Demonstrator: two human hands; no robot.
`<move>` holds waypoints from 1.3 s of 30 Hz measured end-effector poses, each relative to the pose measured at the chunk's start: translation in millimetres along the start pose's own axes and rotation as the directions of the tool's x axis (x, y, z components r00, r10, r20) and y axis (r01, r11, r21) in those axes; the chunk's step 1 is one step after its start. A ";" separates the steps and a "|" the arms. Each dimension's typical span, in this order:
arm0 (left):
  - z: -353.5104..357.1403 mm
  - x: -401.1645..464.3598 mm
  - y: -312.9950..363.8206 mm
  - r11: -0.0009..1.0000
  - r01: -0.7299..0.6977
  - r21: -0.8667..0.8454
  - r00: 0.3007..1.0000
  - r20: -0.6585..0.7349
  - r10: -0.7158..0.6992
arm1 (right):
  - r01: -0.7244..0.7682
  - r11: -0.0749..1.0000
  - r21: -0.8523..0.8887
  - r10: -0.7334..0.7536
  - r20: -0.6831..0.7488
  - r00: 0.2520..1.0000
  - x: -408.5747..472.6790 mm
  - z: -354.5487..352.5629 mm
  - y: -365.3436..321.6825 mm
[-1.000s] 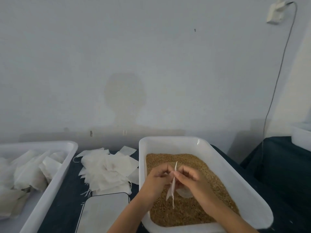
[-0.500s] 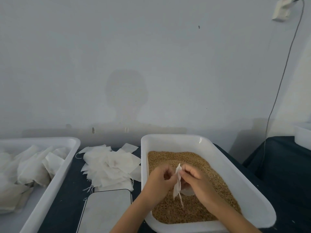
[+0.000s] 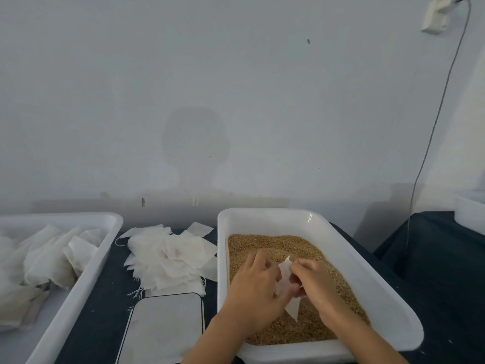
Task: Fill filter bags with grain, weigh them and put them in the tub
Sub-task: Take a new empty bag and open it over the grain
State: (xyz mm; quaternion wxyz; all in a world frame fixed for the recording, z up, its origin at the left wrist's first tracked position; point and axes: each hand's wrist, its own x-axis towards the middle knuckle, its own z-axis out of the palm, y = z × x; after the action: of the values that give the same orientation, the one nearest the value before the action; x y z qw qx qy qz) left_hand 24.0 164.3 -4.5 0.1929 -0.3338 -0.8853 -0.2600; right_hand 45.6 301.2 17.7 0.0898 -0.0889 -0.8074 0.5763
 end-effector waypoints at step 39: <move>-4.8 3.0 0.0 0.977 0.207 0.043 0.962 -0.189 -0.195 | 0.488 -0.116 -0.865 -0.171 0.501 0.848 25.1 -83.6 -6.8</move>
State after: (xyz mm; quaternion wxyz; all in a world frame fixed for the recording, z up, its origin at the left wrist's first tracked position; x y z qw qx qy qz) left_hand 22.7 162.9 0.8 0.2566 -0.2107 -0.9007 -0.2803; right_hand 41.8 381.6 52.0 0.0503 0.1464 -0.9669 -0.2030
